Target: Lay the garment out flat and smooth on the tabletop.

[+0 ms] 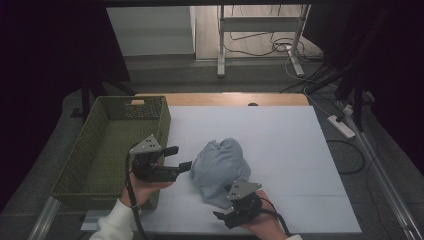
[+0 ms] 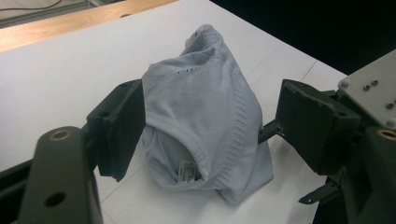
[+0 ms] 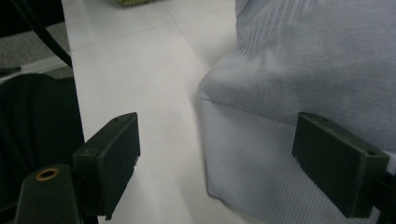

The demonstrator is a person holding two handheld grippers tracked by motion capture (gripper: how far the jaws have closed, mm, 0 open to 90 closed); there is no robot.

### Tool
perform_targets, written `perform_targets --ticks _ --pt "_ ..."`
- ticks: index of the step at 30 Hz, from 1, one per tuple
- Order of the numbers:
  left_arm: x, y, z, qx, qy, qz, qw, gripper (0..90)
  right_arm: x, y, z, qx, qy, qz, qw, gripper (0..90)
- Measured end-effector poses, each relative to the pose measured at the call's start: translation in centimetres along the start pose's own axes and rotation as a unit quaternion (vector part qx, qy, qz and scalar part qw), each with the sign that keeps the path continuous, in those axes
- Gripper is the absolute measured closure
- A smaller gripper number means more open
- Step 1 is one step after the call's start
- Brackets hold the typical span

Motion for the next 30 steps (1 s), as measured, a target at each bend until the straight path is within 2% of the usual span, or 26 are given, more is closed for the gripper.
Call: perform_targets --ticks 6,9,16,21,25,28,30 --pt "-0.1 0.0 0.0 0.002 -0.001 0.002 1.0 24.9 0.0 0.6 0.3 0.018 -0.001 -0.006 0.9998 15.5" --pt "-0.1 0.1 0.1 0.003 0.0 0.002 1.0 24.8 -0.1 0.7 0.4 0.022 0.002 -0.003 0.9998 15.4" --pt "-0.3 0.2 0.1 0.006 0.003 0.004 1.0 24.6 -0.5 1.6 1.1 0.054 0.015 0.005 0.9984 15.4" --pt "-0.3 0.3 0.1 0.007 0.003 0.003 1.0 24.5 -0.6 1.8 1.2 0.06 0.021 0.013 0.9979 15.7" --pt "-0.4 0.2 0.1 0.007 0.004 0.003 1.0 24.4 -1.0 1.9 1.3 0.069 0.016 0.035 0.9968 25.2" --pt "-0.4 0.2 0.1 0.007 0.005 0.003 1.0 24.4 -1.3 1.6 1.3 0.066 0.019 0.047 0.9965 38.0" --pt "-0.4 0.2 0.1 0.008 0.006 0.003 0.9999 24.4 -1.6 1.3 1.4 0.066 0.019 0.051 0.9963 49.6"
Point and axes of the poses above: each handheld gripper's, and its own axes: y roughly forward along the jaws, z roughly out of its underside, x roughly to its left, the point moved 7 cm from there along y, roughly forward along the jaws, and after that the axes turned 13 degrees about -z, right-handed, at the moved point
